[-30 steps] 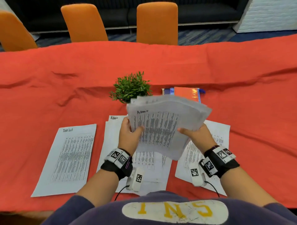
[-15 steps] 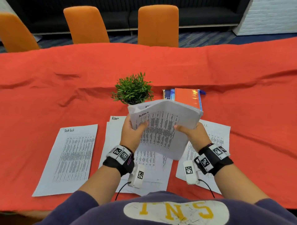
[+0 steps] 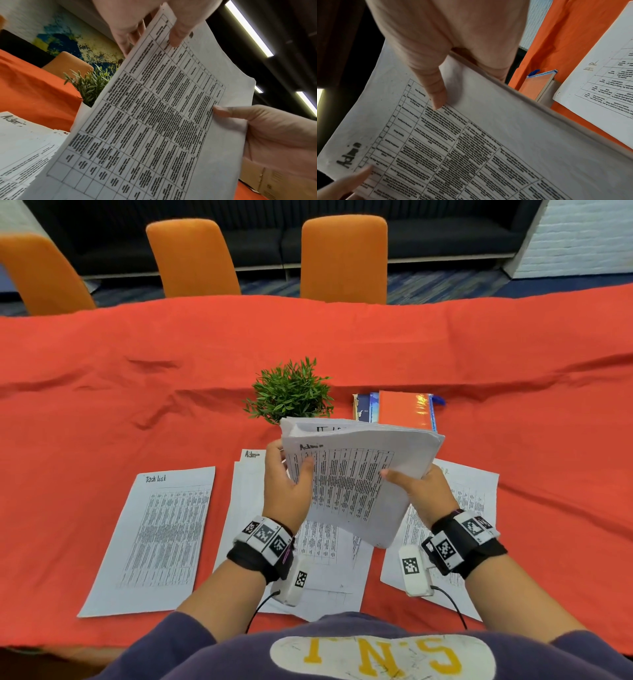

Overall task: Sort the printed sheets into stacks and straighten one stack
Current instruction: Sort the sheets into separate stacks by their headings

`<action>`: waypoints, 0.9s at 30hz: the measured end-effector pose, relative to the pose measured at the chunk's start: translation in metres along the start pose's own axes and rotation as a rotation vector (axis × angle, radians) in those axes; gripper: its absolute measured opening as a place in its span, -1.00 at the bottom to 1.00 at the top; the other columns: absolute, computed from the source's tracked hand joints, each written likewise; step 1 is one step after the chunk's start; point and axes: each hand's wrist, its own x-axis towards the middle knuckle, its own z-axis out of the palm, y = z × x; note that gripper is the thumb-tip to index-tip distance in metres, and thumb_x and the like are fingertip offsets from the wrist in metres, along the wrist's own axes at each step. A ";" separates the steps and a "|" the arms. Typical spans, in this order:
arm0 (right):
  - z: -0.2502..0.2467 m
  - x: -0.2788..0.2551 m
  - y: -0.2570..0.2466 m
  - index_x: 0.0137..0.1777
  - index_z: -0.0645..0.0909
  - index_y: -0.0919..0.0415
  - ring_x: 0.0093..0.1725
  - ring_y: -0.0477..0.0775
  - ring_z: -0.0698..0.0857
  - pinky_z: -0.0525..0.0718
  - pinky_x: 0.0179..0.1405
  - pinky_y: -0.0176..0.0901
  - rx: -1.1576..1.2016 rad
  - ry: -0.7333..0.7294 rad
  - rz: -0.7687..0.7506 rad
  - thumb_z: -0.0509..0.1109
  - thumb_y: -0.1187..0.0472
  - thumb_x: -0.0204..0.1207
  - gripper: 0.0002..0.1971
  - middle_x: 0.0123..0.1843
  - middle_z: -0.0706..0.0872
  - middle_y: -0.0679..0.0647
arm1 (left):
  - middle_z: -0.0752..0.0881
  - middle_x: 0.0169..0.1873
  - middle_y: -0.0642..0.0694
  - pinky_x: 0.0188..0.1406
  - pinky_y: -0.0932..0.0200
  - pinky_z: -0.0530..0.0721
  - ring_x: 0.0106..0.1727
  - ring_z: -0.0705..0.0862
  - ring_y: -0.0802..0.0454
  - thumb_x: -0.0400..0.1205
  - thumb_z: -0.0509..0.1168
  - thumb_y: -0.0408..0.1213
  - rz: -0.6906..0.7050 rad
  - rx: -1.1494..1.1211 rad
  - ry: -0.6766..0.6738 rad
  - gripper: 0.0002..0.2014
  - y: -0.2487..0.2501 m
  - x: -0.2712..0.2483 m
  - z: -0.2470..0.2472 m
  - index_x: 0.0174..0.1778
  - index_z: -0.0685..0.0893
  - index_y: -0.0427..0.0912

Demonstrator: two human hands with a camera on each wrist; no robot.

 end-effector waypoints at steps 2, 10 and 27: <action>0.000 0.001 0.000 0.05 0.72 0.18 -0.09 -0.05 0.83 0.76 -0.24 -0.27 0.006 0.003 0.001 0.51 0.44 0.41 -0.74 -0.04 0.85 -0.02 | 0.63 0.10 -0.01 0.16 -0.16 0.68 0.16 0.65 0.02 0.60 0.34 -0.16 0.006 0.009 -0.005 -0.72 0.003 0.002 -0.002 0.20 0.48 0.01; -0.001 0.003 0.001 0.04 0.71 0.13 -0.06 -0.05 0.82 0.77 -0.20 -0.25 -0.005 -0.004 0.006 0.52 0.41 0.40 -0.74 -0.02 0.83 -0.02 | 0.60 0.09 -0.21 0.16 -0.08 0.65 0.10 0.64 -0.10 0.55 0.40 -0.38 0.050 -0.083 0.089 -0.55 0.015 0.008 -0.002 0.10 0.34 0.18; 0.002 0.010 -0.013 0.23 0.66 0.22 0.15 0.16 0.77 0.71 0.19 0.12 -0.068 -0.092 -0.071 0.57 0.42 0.34 -0.56 0.13 0.81 0.15 | 0.72 -0.03 -0.08 -0.06 0.11 0.69 -0.02 0.73 0.08 0.63 0.28 -0.46 -0.147 -0.216 -0.008 -0.74 0.021 0.013 -0.007 0.19 0.52 -0.12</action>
